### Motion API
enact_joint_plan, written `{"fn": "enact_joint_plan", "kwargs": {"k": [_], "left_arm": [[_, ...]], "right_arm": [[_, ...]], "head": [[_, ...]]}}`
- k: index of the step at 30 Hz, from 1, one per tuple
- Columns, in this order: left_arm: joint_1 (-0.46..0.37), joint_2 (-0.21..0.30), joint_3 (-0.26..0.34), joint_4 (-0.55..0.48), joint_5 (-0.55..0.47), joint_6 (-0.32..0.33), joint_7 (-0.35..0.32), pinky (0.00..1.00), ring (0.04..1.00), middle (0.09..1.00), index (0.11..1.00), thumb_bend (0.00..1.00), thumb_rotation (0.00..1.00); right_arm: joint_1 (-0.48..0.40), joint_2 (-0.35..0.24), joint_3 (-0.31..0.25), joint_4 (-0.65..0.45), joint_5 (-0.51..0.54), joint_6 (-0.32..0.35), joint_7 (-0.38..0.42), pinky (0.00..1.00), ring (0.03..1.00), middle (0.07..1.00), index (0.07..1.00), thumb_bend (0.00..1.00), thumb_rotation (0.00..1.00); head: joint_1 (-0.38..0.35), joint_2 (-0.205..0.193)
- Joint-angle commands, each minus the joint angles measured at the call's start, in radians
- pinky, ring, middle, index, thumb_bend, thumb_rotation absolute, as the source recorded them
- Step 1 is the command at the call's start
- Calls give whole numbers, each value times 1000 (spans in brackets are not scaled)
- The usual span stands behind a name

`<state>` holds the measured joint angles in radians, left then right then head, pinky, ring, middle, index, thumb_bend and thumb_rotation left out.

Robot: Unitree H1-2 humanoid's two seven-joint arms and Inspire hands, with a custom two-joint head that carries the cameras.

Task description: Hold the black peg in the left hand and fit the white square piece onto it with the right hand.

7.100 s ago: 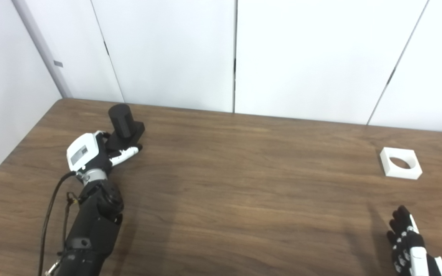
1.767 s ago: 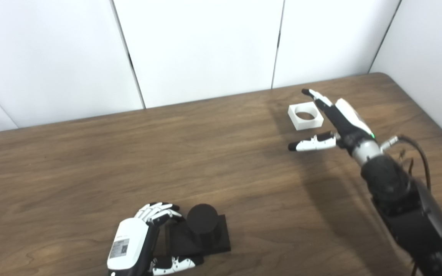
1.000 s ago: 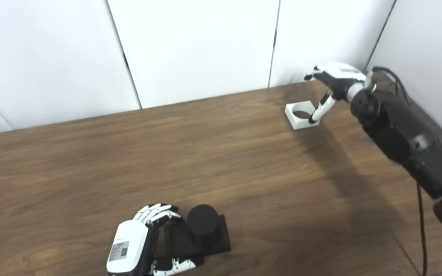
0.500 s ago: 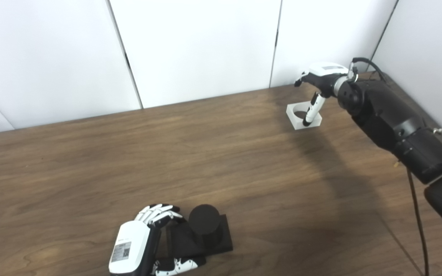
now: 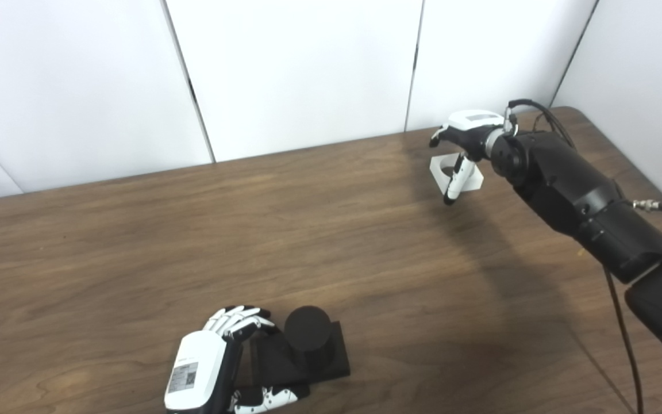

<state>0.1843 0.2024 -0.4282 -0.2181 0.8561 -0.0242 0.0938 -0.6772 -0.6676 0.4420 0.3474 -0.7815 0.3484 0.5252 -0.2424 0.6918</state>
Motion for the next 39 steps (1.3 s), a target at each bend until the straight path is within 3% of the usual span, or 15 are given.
{"fn": "enact_joint_plan", "kwargs": {"k": [1, 22, 34, 39], "left_arm": [[25, 6, -19, 16, 8, 16, -62, 853, 823, 763, 487, 517, 44], [30, 9, -17, 7, 11, 10, -54, 856, 826, 761, 487, 517, 44], [29, 10, -15, 2, 12, 14, -58, 857, 826, 759, 487, 518, 44], [29, 10, -14, 2, 11, 16, -60, 859, 827, 760, 487, 518, 45]], "right_arm": [[-52, -16, -8, -4, -28, 3, -8, 1000, 1000, 973, 863, 996, 241], [-64, -11, -4, 76, -58, -21, -44, 990, 1000, 960, 839, 963, 241], [-59, -14, -3, 90, -59, -45, -70, 950, 998, 923, 792, 853, 152], [-52, -21, -9, 87, -55, -70, -87, 933, 977, 891, 717, 854, 150]], "head": [[2, 1], [2, 11], [-1, 14], [-2, 14]]}}
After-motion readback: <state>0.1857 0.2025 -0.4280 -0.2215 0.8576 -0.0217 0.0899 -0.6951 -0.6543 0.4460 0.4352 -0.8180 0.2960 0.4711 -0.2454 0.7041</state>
